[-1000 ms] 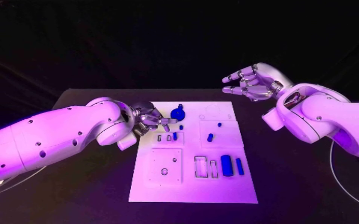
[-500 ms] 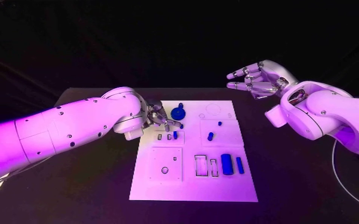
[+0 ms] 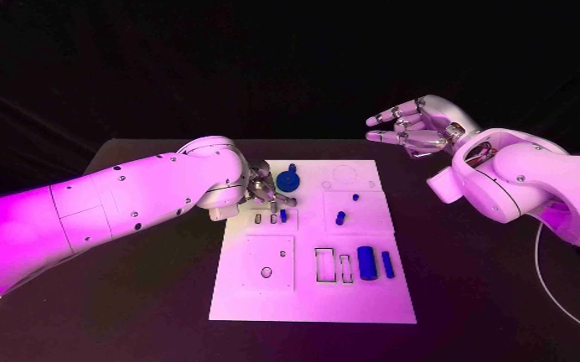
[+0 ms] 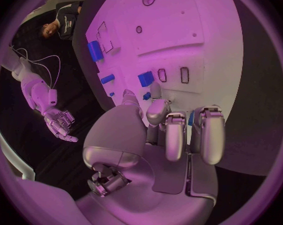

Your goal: Assemble the parts on the task board

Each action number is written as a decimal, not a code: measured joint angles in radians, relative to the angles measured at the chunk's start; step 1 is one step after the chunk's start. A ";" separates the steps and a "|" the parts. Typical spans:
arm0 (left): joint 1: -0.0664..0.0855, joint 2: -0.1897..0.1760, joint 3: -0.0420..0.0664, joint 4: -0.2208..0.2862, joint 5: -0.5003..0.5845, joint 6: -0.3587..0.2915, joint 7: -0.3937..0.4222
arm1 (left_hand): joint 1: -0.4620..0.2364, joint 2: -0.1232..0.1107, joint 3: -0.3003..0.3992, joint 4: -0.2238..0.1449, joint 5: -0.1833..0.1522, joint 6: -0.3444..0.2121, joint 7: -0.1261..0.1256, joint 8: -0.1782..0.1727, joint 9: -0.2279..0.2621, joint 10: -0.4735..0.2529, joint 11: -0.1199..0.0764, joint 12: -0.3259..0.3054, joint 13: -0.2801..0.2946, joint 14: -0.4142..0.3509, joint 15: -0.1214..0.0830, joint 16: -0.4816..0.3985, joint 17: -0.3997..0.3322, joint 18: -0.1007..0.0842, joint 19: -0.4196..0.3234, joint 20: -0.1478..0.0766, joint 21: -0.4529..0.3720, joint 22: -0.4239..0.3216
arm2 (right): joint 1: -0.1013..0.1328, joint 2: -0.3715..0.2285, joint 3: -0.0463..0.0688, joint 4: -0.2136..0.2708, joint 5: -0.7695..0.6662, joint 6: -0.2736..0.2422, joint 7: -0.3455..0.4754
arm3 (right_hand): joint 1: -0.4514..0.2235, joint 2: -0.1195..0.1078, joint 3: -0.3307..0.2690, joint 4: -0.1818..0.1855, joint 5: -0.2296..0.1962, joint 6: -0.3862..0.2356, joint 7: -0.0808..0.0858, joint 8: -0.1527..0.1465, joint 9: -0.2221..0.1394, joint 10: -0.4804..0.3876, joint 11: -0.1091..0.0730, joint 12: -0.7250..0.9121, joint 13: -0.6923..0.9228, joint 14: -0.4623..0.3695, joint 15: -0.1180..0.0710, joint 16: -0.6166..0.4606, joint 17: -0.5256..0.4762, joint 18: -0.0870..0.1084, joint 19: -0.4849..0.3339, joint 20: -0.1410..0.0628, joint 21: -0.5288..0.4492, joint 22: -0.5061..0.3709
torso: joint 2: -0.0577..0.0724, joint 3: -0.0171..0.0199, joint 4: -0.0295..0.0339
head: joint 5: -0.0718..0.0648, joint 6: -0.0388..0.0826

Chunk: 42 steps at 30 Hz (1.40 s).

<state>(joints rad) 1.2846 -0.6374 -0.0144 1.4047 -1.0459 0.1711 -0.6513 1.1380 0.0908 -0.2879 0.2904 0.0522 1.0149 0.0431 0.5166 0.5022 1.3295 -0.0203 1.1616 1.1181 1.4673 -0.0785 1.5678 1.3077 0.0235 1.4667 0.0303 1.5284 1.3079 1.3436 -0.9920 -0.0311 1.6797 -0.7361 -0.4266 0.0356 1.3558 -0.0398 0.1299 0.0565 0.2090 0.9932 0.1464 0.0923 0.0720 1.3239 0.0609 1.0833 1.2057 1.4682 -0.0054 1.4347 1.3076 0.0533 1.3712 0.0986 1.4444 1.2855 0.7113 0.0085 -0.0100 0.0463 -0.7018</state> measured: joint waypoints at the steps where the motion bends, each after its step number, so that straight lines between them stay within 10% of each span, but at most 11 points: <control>1: 0.000 0.003 0.000 -0.002 -0.006 0.007 -0.002 | 0.004 0.004 0.000 0.000 0.000 -0.003 0.003 0.000 0.002 0.000 0.000 0.000 0.000 0.000 0.000 0.000 0.000 0.000 0.000 0.000 0.000 0.000 | 0.000 0.000 0.000 0.000 0.000 0.001 0.000 | 0.000 0.000 0.000 0.000 0.000 0.000 0.000 0.000 0.000 0.000 0.000 0.000 0.000 0.000 0.000 0.000 0.000 0.000 0.000 0.000 0.000 0.000 | 0.000 0.0000 0.0000 | 0.000 -0.001; 42: 0.000 0.042 -0.002 -0.028 -0.046 0.082 -0.016 | 0.047 0.032 -0.005 -0.005 0.000 -0.020 -0.001 0.033 0.053 0.003 -0.003 0.012 0.014 0.000 0.000 0.000 0.000 0.000 0.000 0.000 0.009 0.000 | 0.000 0.016 -0.001 -0.014 -0.011 0.014 -0.016 | 0.000 0.000 -0.003 0.003 0.006 0.000 0.000 0.000 0.000 0.000 0.000 -0.004 -0.002 0.000 0.000 -0.004 0.000 0.000 0.000 0.000 -0.004 -0.004 | -0.001 0.0012 0.0016 | 0.000 -0.016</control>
<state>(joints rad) 1.2847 -0.5956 -0.0160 1.3764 -1.0919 0.2527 -0.6674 1.1846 0.1232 -0.2933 0.2850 0.0523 0.9946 0.0424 0.5493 0.5550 1.3328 -0.0235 1.1739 1.1318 1.4672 -0.0784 1.5678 1.3073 0.0236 1.4667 0.0304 1.5373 1.3075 1.3436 -0.9760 -0.0324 1.6661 -0.7472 -0.4126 0.0193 1.3557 -0.0398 0.1270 0.0594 0.2150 0.9931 0.1464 0.0923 0.0716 1.3241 0.0611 1.0794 1.2036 1.4682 -0.0054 1.4311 1.3081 0.0533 1.3713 0.0987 1.4407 1.2813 0.7099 0.0098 -0.0083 0.0466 -0.7180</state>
